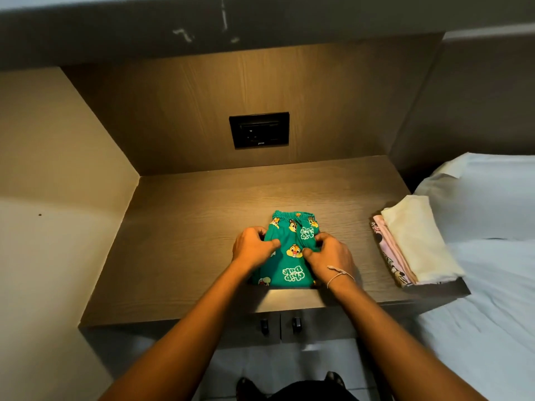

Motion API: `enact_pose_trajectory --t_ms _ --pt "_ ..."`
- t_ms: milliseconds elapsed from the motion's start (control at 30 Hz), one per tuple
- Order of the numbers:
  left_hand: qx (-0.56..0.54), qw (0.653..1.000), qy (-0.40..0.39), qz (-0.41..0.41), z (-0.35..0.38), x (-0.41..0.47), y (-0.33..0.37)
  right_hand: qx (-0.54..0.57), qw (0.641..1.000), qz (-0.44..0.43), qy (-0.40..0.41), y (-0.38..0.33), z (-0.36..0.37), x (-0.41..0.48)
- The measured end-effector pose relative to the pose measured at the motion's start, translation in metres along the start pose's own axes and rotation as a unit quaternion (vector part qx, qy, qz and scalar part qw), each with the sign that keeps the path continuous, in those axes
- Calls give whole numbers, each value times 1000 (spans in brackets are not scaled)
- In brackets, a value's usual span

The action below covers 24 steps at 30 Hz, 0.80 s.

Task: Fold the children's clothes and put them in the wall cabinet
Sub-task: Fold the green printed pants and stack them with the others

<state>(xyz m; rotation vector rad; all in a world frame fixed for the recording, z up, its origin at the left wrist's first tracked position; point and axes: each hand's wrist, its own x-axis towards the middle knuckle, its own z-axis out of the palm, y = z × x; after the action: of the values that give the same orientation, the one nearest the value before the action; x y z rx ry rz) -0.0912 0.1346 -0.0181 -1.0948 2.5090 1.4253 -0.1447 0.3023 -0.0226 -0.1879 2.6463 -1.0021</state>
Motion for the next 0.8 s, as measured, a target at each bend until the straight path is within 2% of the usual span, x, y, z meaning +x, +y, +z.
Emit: enact_pose_trajectory --t_ms 100,200,333,433,567,633,700,800 --pt "-137 989 -32 37 -2 -12 7 192 981 18 -20 4 -11 0" --pt "-262 958 -88 75 2 -27 25 295 955 -3 -16 10 -34 -3" --pt "-355 915 -163 103 21 -45 58 319 947 -33 26 27 -86 -10" --pt "-372 900 -198 112 52 -52 91 318 944 -46 76 46 -133 -11" --pt "-390 881 -234 132 109 -55 131 250 960 -37 122 82 -190 1" --pt "-369 894 -220 127 138 -51 148 215 969 -1 122 100 -206 15" --pt "-312 926 -177 117 159 -46 158 160 981 30 107 114 -208 28" --pt "-96 983 -96 128 174 -38 149 57 995 58 64 135 -195 34"
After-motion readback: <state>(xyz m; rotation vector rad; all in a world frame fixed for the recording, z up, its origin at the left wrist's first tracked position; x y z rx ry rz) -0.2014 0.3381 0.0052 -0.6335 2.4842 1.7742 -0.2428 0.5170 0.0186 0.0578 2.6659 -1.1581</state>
